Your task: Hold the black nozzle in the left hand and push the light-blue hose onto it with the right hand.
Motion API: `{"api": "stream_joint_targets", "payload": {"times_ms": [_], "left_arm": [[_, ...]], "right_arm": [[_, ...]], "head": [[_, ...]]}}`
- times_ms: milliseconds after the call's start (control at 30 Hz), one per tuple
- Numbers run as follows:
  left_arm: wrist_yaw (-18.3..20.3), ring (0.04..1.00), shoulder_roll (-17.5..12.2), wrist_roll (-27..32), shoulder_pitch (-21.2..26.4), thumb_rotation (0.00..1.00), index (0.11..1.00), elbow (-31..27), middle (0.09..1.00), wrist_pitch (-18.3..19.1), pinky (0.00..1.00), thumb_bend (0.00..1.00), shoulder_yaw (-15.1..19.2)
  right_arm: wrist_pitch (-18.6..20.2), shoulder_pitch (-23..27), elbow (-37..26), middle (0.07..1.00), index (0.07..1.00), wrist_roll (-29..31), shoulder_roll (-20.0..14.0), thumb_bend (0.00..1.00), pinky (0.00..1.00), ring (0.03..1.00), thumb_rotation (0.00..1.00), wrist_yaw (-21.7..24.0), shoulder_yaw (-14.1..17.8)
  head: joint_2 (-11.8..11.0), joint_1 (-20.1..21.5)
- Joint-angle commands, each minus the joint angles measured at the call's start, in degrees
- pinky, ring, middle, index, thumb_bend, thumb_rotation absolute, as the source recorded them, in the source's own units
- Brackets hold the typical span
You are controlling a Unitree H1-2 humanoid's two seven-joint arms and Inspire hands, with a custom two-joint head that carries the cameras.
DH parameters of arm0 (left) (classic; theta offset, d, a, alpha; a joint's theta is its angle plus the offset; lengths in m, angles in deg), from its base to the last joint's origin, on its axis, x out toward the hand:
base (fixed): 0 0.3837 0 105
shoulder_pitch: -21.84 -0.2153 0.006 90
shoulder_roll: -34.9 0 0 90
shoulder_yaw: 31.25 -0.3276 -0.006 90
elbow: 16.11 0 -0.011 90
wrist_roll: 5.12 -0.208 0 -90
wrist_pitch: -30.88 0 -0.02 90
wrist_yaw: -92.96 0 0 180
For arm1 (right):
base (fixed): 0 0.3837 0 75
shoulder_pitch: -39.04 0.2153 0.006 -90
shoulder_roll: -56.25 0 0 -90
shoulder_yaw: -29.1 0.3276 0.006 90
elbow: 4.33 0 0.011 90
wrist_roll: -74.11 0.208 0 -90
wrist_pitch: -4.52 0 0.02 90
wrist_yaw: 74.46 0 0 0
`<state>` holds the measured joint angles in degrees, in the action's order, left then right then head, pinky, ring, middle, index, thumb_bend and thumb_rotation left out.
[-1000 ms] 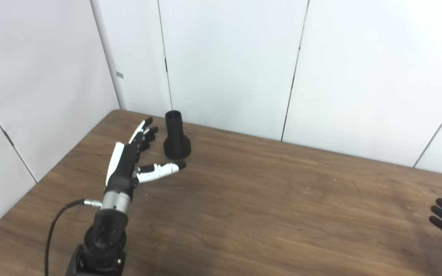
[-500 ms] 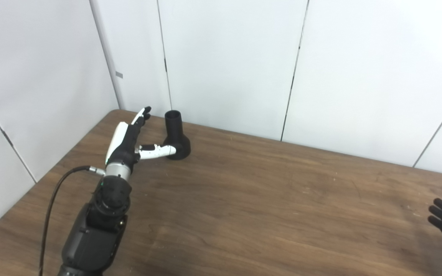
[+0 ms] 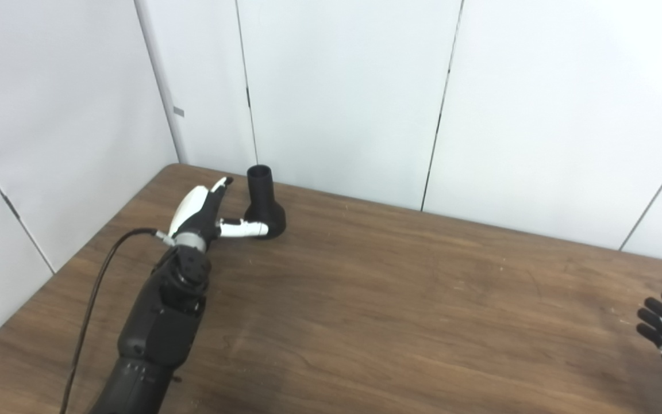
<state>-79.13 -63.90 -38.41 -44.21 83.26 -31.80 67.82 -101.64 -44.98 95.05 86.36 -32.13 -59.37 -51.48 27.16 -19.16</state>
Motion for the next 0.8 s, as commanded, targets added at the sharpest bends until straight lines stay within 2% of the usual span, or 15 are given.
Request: {"api": "stream_joint_targets", "payload": {"times_ms": [0,433,767], "left_arm": [[0.0,1.0,-1.71,-1.52,3.03,0.36,0.919,-0.67,0.97,-0.42,1.0,0.96,0.44],[2.16,1.0,0.0,-2.08,5.65,0.37,0.926,1.13,0.965,-0.42,1.0,0.97,-0.02],[1.98,1.0,-1.64,-2.28,8.0,0.37,0.918,6.27,0.954,-0.43,1.0,0.96,-3.87]], "right_arm": [[0.46,-5.82,4.8,0.877,0.912,0.99,3.23,0.62,0.85,0.875,0.87,-0.07,-1.5],[1.44,-6.62,2.89,0.867,0.914,-0.12,3.31,0.62,0.84,0.861,0.87,-0.81,-1.71],[1.96,-7.06,1.57,0.866,0.915,-0.28,3.46,0.62,0.84,0.861,0.88,-1.15,-1.75]], "head": [[0.06,0.13],[0.47,0.76],[0.72,1.23]]}}
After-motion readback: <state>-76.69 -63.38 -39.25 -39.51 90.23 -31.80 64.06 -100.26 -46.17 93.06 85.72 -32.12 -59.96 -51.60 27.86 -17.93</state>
